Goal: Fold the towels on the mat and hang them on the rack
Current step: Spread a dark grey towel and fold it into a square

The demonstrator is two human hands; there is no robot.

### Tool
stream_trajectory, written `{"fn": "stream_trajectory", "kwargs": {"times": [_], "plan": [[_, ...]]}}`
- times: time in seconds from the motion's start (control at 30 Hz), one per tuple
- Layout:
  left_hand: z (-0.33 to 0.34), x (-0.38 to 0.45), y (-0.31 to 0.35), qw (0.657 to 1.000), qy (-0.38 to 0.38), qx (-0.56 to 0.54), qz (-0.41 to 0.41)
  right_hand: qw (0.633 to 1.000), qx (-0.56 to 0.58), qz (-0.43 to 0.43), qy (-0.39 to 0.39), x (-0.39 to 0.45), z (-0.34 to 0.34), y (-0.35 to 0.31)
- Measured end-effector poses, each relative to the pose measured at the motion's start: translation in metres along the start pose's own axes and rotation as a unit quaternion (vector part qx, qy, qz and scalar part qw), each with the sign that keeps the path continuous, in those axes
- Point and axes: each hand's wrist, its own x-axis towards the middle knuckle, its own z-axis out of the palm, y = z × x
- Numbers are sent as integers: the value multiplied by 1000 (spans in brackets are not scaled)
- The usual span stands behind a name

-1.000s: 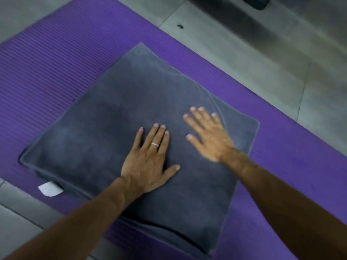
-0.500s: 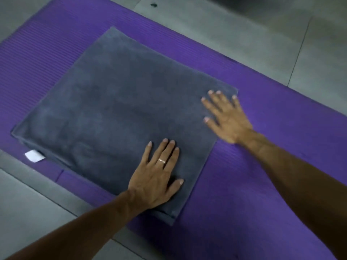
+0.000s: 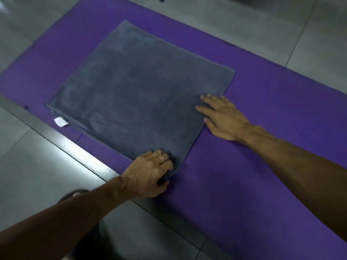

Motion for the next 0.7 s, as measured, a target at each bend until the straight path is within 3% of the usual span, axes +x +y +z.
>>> {"fn": "stream_trajectory", "kwargs": {"times": [0.07,0.13,0.23,0.3,0.37,0.47,0.63,0.7], "plan": [[-10,-4,1,995,10,-60,-73,997,34,-61,-17,-15,-1,-22],[-24,-4,-2,968,27,-167,-184,992,57,-100,-42,-25,-2,-44],[-46,-2,-14,867,36,-387,-313,984,139,-111,-34,-19,-6,-75],[-57,-2,-22,827,45,-452,-331,975,186,-118,-9,-7,-9,-92],[-63,-2,-29,826,48,-459,-323,971,209,-119,5,5,-14,-106],[-66,-6,-41,842,39,-440,-310,965,244,-85,-42,15,-21,-114],[-67,-22,-49,924,-6,-270,-271,961,260,-45,-81,19,-20,-112],[-69,-15,-43,911,45,-263,-315,961,263,-42,-77,19,-17,-115]]}}
